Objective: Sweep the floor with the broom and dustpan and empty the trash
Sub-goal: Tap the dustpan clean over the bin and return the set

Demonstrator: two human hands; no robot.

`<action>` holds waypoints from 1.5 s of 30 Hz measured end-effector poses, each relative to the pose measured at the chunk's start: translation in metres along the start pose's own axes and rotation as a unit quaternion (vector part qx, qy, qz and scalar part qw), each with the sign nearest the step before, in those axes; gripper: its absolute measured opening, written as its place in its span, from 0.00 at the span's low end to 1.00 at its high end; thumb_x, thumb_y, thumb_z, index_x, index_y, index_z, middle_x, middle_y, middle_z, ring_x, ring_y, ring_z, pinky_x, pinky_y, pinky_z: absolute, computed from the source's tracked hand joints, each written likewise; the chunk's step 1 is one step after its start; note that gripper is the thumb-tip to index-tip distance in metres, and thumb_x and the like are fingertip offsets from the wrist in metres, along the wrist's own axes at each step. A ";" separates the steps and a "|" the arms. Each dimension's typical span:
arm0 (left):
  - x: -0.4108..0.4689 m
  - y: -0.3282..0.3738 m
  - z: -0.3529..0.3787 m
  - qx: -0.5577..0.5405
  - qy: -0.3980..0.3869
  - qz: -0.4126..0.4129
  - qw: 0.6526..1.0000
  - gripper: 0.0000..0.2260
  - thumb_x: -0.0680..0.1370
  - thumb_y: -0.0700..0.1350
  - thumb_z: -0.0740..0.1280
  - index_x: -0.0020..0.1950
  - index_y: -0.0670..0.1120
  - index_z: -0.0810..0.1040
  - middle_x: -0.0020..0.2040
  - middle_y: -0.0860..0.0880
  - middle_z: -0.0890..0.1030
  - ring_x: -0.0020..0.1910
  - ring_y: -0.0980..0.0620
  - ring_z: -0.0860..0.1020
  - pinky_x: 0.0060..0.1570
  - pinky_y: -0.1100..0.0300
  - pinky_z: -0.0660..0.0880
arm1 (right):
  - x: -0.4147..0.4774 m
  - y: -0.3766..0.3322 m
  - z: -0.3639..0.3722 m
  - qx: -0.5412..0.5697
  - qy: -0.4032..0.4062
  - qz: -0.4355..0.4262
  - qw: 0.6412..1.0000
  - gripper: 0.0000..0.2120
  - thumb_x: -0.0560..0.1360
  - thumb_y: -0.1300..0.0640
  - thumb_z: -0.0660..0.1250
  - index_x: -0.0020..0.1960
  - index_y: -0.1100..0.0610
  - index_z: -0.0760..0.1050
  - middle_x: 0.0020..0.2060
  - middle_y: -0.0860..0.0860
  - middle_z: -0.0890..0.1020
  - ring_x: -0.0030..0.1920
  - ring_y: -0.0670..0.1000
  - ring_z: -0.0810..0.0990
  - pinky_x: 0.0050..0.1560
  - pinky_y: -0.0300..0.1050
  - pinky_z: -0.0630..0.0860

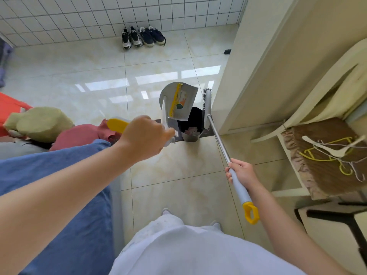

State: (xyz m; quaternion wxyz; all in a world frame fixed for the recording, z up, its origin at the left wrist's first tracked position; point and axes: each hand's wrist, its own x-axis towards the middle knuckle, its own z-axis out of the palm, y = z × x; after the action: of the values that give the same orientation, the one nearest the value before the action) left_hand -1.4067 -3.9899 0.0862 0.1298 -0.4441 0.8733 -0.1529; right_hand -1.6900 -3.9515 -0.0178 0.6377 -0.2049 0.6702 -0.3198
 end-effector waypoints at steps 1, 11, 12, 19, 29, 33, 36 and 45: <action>-0.001 0.011 0.003 0.009 -0.009 0.017 1.000 0.08 0.64 0.46 0.74 0.41 0.51 0.80 0.22 0.52 0.75 0.19 0.50 0.74 0.26 0.65 0.66 | -0.001 0.001 -0.006 -0.001 0.000 0.002 1.000 0.17 0.78 0.69 0.59 0.67 0.64 0.68 0.32 0.57 0.71 0.19 0.46 0.69 0.20 0.34 0.68; -0.005 0.127 0.037 0.063 -0.092 0.091 0.990 0.10 0.60 0.42 0.78 0.38 0.46 0.81 0.21 0.51 0.70 0.17 0.54 0.69 0.26 0.63 0.57 | -0.006 0.020 -0.059 -0.058 -0.014 0.013 0.998 0.16 0.78 0.69 0.59 0.65 0.65 0.70 0.32 0.56 0.71 0.26 0.49 0.68 0.20 0.36 0.68; -0.007 0.140 0.042 0.075 -0.110 0.101 0.986 0.11 0.60 0.41 0.77 0.40 0.46 0.81 0.22 0.52 0.70 0.18 0.54 0.69 0.26 0.62 0.56 | -0.006 0.023 -0.062 -0.060 -0.014 0.017 0.998 0.15 0.78 0.69 0.59 0.64 0.66 0.71 0.32 0.56 0.71 0.25 0.49 0.69 0.21 0.35 0.68; -0.004 0.192 0.042 0.101 -0.150 0.107 0.978 0.06 0.64 0.41 0.74 0.38 0.48 0.80 0.22 0.53 0.71 0.20 0.54 0.69 0.28 0.61 0.54 | -0.006 0.032 -0.089 -0.061 -0.014 0.016 0.998 0.05 0.77 0.69 0.58 0.45 0.64 0.72 0.31 0.56 0.70 0.20 0.45 0.69 0.20 0.34 0.68; 0.006 0.196 0.037 0.018 -0.188 0.062 0.980 0.23 0.79 0.56 0.58 0.66 0.41 0.69 0.38 0.48 0.79 0.33 0.50 0.77 0.34 0.59 0.64 | -0.008 0.037 -0.104 -0.062 -0.020 0.015 0.998 0.06 0.77 0.68 0.59 0.51 0.67 0.74 0.31 0.55 0.71 0.21 0.46 0.69 0.21 0.35 0.69; 0.016 0.212 0.028 -0.083 -0.257 -0.112 0.956 0.39 0.74 0.61 0.61 0.76 0.38 0.55 0.39 0.49 0.77 0.34 0.50 0.73 0.34 0.59 0.66 | -0.010 0.041 -0.105 -0.050 -0.021 0.028 0.998 0.09 0.77 0.68 0.59 0.56 0.67 0.75 0.31 0.55 0.71 0.21 0.45 0.69 0.21 0.35 0.68; 0.024 0.206 0.029 -0.138 -0.338 -0.132 0.921 0.39 0.69 0.63 0.67 0.70 0.39 0.65 0.42 0.50 0.77 0.38 0.49 0.74 0.37 0.59 0.68 | -0.012 0.043 -0.105 -0.041 -0.015 0.032 0.999 0.13 0.78 0.69 0.58 0.61 0.73 0.70 0.32 0.56 0.71 0.20 0.45 0.69 0.21 0.34 0.68; 0.024 0.186 0.029 -0.110 -0.389 -0.087 0.911 0.19 0.70 0.62 0.63 0.45 0.47 0.69 0.32 0.53 0.72 0.35 0.52 0.74 0.38 0.61 0.68 | -0.015 0.049 -0.110 -0.033 -0.007 0.035 0.999 0.15 0.78 0.69 0.59 0.63 0.72 0.69 0.32 0.56 0.71 0.20 0.46 0.69 0.21 0.35 0.68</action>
State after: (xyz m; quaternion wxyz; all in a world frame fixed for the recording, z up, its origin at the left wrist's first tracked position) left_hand -1.5469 -3.9094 -0.0139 0.3954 -0.5539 0.7231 0.1183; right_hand -1.7909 -3.8883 -0.0424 0.6461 -0.2046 0.6824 -0.2738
